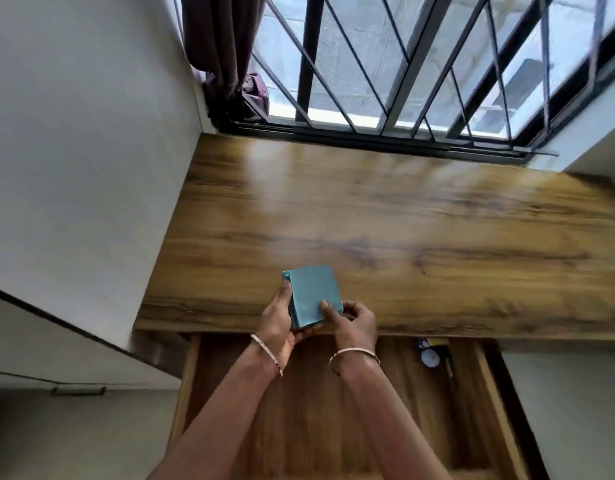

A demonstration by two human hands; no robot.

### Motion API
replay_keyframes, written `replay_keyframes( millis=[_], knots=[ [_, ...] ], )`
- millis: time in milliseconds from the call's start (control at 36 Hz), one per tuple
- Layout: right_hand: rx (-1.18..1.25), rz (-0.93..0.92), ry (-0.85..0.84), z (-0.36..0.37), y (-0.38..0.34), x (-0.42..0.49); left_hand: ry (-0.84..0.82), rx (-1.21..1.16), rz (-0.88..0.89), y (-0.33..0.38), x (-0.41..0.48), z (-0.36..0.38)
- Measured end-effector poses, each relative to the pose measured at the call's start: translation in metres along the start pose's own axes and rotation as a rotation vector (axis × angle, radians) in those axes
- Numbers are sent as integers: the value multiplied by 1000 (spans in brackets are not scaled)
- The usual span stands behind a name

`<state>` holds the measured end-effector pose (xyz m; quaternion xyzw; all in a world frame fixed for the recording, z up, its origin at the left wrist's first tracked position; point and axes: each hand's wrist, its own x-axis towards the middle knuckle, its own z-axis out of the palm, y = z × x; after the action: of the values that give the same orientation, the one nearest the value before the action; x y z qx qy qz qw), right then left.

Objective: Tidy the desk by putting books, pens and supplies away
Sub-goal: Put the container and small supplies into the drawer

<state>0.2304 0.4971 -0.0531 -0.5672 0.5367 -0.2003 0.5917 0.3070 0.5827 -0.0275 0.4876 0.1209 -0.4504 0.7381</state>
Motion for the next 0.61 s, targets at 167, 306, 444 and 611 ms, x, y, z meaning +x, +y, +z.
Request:
replay_keyframes(
  millis=[167,306,444,611],
  knots=[
    [47,63,-21,-31,20,3,-101,93,23,-28,-14,22],
    [62,68,28,-69,22,-9,-180,123,-7,-56,-28,37],
    [154,115,27,-110,42,-14,-114,205,-32,-92,-33,46],
    [115,152,-5,-156,70,-26,1,419,-17,-143,-25,56]
  ],
)
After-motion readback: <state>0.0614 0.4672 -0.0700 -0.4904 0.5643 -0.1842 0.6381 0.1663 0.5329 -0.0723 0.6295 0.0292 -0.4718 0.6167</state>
